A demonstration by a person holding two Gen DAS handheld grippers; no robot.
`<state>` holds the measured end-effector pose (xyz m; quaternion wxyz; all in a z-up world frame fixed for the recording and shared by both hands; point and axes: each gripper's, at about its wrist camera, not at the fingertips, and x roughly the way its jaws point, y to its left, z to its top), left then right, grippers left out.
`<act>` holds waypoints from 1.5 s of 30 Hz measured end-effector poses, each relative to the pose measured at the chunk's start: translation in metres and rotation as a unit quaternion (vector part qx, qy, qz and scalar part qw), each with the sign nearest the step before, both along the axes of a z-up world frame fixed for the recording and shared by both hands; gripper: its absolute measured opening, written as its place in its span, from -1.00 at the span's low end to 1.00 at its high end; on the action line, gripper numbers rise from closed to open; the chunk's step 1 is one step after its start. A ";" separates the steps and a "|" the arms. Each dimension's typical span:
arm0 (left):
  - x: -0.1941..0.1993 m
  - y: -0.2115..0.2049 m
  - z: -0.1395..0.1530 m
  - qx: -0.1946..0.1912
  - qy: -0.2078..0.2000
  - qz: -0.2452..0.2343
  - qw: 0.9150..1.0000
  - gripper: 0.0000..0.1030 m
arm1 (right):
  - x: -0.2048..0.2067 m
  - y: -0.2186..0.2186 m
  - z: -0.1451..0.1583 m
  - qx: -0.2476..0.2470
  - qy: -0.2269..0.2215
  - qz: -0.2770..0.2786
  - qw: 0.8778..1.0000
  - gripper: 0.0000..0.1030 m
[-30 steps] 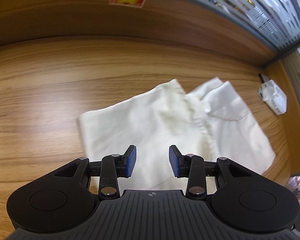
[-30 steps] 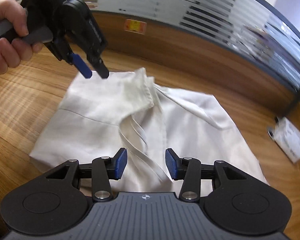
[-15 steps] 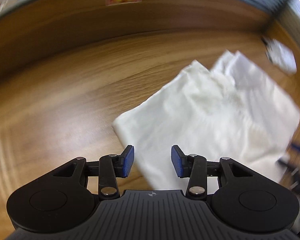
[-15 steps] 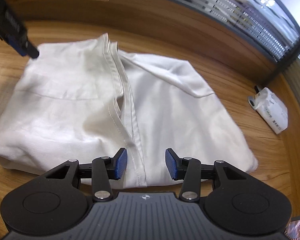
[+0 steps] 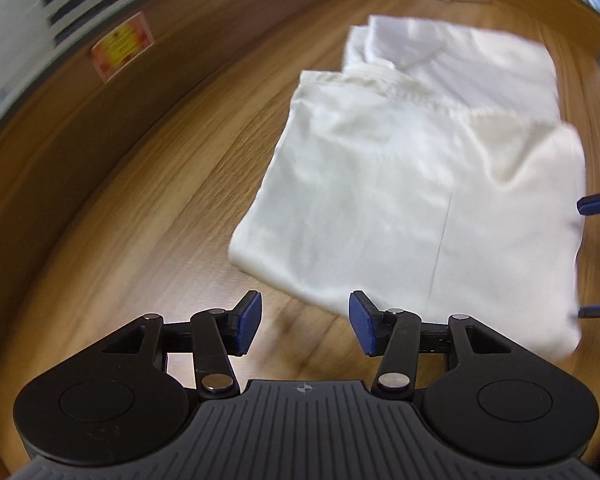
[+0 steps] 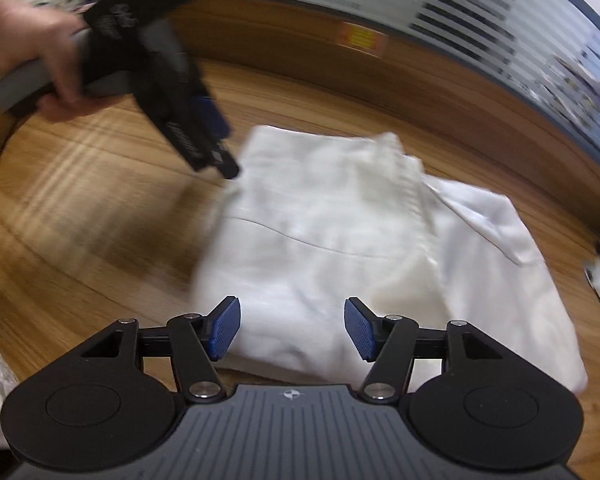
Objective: Fold clothes
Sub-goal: 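Open both grippers and withdraw them from the folded shirt, then grasp the shirt bundle edge with the right gripper while the left gripper grasps another edge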
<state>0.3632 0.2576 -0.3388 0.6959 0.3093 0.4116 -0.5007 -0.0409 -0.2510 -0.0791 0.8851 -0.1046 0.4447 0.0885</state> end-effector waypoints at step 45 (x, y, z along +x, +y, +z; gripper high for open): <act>-0.152 0.004 -0.001 -0.001 -0.149 -0.332 0.931 0.25 | -0.079 -0.062 -0.001 0.090 0.039 -0.108 0.989 -0.73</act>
